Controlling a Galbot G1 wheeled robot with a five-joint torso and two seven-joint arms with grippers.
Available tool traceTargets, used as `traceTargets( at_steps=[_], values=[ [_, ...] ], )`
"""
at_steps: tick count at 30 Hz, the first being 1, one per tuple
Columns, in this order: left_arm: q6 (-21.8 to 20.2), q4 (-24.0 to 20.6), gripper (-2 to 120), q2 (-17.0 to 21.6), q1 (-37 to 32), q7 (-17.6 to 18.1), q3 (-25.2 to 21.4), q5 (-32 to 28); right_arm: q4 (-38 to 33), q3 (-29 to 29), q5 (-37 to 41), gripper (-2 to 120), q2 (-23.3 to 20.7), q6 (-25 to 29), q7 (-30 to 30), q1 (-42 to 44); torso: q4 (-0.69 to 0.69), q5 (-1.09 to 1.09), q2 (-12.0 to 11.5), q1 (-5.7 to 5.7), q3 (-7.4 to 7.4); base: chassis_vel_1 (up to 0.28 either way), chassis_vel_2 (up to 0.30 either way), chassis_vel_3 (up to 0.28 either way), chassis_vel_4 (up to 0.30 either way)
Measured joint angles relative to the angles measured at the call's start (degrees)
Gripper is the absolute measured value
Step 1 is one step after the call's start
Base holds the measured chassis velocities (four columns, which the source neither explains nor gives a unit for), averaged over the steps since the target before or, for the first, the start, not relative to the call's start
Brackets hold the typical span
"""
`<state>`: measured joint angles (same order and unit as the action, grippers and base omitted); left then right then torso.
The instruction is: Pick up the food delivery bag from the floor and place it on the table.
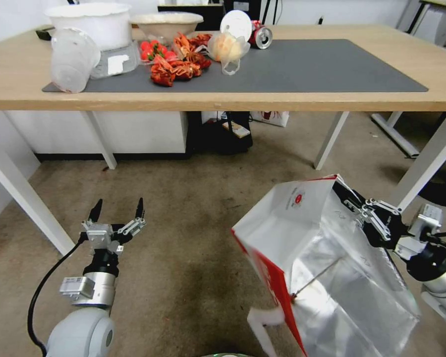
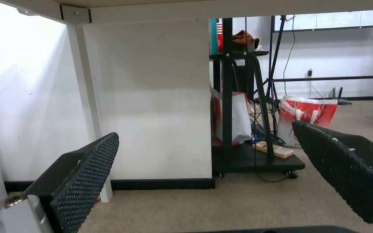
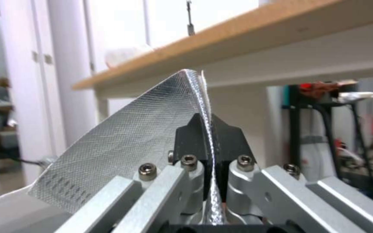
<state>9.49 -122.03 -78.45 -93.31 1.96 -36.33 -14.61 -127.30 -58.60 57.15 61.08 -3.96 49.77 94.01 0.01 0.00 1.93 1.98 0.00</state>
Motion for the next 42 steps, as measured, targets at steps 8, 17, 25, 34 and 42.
traceTargets(
  at_steps=[8,17,25,34,42],
  values=[
    [-0.16,-0.17,100,0.04,-0.23,-0.08,-0.12,-0.45,-0.55,-1.29,4.85,0,-0.97,-3.49,3.86,-0.11,0.00,0.00,0.00,0.00,0.00,0.000,0.000,0.000,0.000],
    [0.00,-0.24,100,0.13,-0.32,-1.22,-0.32,-1.05,-1.05,-2.08,7.44,0,-1.28,-5.74,7.34,-0.04,0.00,0.00,0.00,0.00,0.00,0.000,0.000,0.000,0.000],
    [1.04,-0.04,100,0.12,-0.72,-3.02,-0.74,-0.84,-1.03,-2.86,7.94,0,-1.24,-6.58,9.76,0.12,0.00,0.00,0.58,0.02,0.37,0.000,0.000,0.000,0.000],
    [2.25,0.28,100,-0.02,-1.22,-3.97,-0.84,-0.13,-1.44,-3.01,7.72,0,-0.58,-6.63,10.55,0.59,0.00,0.00,2.49,0.16,2.18,0.000,0.000,0.000,0.000],
    [2.62,-0.25,100,-0.05,-1.90,-4.04,-0.79,0.14,-1.99,-3.39,7.31,0,-0.29,-6.59,10.72,0.98,0.00,0.00,4.42,0.28,4.03,0.000,0.000,0.000,0.000]
  ],
)
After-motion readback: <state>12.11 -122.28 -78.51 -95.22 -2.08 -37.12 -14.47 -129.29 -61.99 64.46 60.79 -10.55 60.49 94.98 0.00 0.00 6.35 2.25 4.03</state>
